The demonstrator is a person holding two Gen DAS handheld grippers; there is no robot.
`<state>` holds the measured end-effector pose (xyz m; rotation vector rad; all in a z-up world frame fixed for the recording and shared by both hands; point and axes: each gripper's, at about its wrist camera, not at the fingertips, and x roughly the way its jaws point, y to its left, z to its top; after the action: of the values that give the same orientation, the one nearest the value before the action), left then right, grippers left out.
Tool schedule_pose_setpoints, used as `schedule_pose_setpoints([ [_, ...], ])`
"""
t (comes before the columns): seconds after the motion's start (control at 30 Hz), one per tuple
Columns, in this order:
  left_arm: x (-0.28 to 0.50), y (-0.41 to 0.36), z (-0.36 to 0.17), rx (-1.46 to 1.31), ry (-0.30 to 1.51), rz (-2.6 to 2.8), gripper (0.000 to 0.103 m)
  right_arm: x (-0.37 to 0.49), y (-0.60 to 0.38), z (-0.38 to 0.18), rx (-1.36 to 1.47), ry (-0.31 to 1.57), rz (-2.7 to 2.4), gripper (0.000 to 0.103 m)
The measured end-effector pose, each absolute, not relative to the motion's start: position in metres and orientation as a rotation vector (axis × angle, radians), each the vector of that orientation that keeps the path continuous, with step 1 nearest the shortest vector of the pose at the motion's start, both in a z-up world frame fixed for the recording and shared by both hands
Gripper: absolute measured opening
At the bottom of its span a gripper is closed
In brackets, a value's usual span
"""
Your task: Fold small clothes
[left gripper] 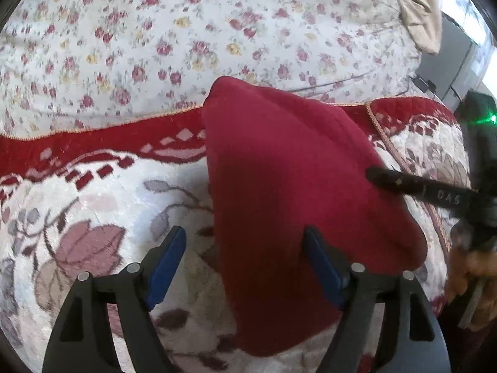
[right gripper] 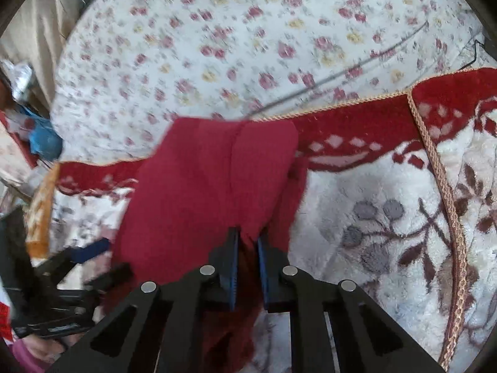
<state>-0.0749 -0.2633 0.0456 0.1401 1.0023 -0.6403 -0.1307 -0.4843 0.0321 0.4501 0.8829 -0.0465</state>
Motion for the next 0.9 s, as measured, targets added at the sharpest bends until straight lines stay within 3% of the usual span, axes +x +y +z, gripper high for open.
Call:
schedule_pose_setpoints([
  [0.07,-0.073,-0.263,0.044,0.124,1.012,-0.639,0.078,-0.13,-0.484,0.039,0.452,0.865,-0.045,0.017],
  [0.1,-0.074,-0.262,0.043,0.126,1.011,-0.636,0.078,-0.131,-0.486,0.044,0.455,0.855,-0.057,0.032],
  [0.13,-0.074,-0.262,0.043,0.129,1.008,-0.634,0.078,-0.135,-0.488,0.051,0.456,0.836,-0.084,0.053],
  [0.2,-0.073,-0.262,0.044,0.132,1.004,-0.629,0.08,-0.142,-0.487,0.065,0.45,0.773,-0.106,0.065],
  [0.37,-0.069,-0.264,0.041,0.124,1.01,-0.619,0.085,-0.128,-0.463,0.066,0.343,0.778,-0.042,0.061],
  [0.43,-0.067,-0.264,0.039,0.115,1.018,-0.615,0.086,-0.109,-0.461,0.048,0.325,0.822,-0.059,0.045],
  [0.5,-0.065,-0.265,0.038,0.117,1.019,-0.612,0.089,-0.095,-0.466,0.033,0.293,0.846,-0.117,0.039],
  [0.6,-0.064,-0.266,0.036,0.12,1.022,-0.609,0.09,-0.087,-0.477,0.018,0.343,0.853,-0.116,0.039],
  [0.9,-0.065,-0.267,0.037,0.118,1.027,-0.596,0.09,-0.137,-0.467,0.043,0.334,0.844,-0.105,0.044],
])
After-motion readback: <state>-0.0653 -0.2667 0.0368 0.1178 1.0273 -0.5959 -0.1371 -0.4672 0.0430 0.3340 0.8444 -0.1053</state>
